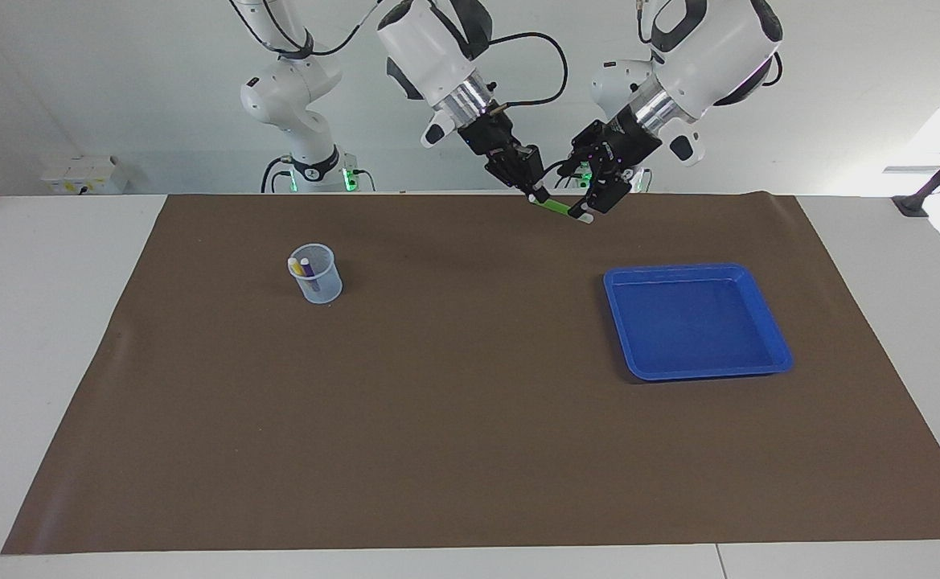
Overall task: Right arm passes pens to left for tray arrangement
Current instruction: 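Close the left gripper on the green pen held by the right gripper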
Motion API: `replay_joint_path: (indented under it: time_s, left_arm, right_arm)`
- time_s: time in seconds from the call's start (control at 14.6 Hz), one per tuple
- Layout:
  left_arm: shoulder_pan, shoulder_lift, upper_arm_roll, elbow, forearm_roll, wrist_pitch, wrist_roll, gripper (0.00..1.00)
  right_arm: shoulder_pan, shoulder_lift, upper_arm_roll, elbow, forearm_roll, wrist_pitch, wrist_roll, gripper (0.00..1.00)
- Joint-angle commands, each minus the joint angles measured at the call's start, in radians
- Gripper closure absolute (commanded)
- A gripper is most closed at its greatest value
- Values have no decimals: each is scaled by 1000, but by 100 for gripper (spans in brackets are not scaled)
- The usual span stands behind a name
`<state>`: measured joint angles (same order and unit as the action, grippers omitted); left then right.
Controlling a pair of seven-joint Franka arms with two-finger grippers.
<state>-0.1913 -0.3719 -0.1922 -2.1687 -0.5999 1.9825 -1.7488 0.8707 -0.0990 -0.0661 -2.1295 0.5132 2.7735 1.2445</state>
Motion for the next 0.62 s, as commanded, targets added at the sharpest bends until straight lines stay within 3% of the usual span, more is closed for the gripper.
replay_joint_path:
  time_s: [0.0,0.55]
  left_arm:
    - [-10,-111,-35,-169,14,139,-38,0]
    - [-7,-62,-39,-200,-4,347,-78,0]
  right_arm:
    - [-7,-5,2,-4,25,11,-16,100]
    - [-10,-5,2,-6,25,8,-19,100]
